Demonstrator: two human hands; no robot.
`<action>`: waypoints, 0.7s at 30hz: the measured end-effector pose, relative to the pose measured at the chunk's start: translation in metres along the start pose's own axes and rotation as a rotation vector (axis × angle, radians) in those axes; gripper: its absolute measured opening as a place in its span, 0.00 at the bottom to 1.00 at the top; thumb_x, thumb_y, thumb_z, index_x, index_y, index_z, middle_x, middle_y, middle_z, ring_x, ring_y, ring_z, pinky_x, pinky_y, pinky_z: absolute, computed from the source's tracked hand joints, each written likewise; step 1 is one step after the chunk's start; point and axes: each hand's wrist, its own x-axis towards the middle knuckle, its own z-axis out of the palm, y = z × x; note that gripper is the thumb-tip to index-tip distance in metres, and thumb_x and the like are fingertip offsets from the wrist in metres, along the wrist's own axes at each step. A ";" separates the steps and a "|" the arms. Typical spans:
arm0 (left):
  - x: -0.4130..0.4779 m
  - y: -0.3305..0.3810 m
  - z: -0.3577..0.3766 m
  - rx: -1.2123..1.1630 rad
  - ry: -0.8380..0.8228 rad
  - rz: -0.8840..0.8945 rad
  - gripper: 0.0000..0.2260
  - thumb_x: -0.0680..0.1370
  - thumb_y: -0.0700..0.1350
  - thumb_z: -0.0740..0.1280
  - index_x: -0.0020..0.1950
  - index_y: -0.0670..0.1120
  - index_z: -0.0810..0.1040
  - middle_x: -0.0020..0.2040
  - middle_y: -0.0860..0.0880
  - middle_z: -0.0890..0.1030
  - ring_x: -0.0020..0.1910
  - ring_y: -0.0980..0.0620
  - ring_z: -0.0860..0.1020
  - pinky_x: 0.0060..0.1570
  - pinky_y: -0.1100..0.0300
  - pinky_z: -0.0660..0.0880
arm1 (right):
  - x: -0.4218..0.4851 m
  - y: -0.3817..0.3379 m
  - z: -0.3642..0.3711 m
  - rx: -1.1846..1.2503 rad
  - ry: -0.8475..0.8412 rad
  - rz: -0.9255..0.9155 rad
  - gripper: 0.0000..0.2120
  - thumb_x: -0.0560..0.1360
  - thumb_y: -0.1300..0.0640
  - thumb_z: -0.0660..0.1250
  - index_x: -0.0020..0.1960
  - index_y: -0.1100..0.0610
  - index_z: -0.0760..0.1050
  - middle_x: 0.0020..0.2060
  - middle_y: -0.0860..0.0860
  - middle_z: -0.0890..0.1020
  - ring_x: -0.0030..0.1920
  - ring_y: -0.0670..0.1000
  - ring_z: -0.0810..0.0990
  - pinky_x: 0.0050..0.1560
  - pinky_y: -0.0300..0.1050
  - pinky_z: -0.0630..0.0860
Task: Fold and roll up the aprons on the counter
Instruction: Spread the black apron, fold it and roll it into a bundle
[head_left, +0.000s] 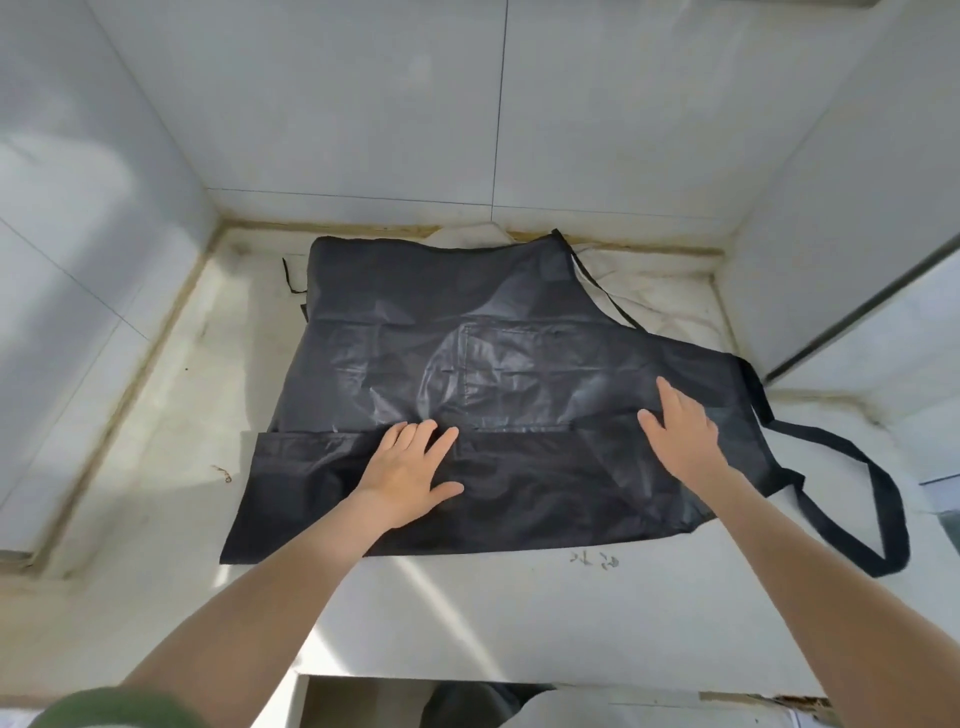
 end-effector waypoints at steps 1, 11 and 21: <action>0.004 0.001 -0.005 -0.009 0.017 -0.006 0.33 0.80 0.64 0.52 0.79 0.48 0.49 0.76 0.45 0.56 0.74 0.45 0.56 0.74 0.51 0.47 | 0.006 -0.006 -0.001 -0.033 -0.013 -0.025 0.27 0.81 0.52 0.58 0.76 0.57 0.55 0.72 0.55 0.66 0.71 0.58 0.63 0.68 0.58 0.61; 0.069 -0.041 -0.073 -0.126 -0.012 -0.215 0.30 0.82 0.54 0.55 0.79 0.48 0.46 0.79 0.45 0.47 0.77 0.46 0.50 0.75 0.46 0.48 | 0.053 -0.092 -0.010 -0.206 -0.123 -0.296 0.32 0.78 0.53 0.62 0.77 0.54 0.51 0.75 0.51 0.59 0.73 0.54 0.59 0.69 0.53 0.60; 0.142 -0.098 -0.125 -0.129 0.012 -0.203 0.28 0.79 0.34 0.55 0.78 0.47 0.54 0.74 0.45 0.61 0.70 0.45 0.63 0.64 0.52 0.66 | 0.145 -0.184 -0.049 -0.183 -0.159 -0.526 0.25 0.81 0.55 0.58 0.76 0.53 0.57 0.74 0.51 0.62 0.74 0.53 0.60 0.70 0.51 0.58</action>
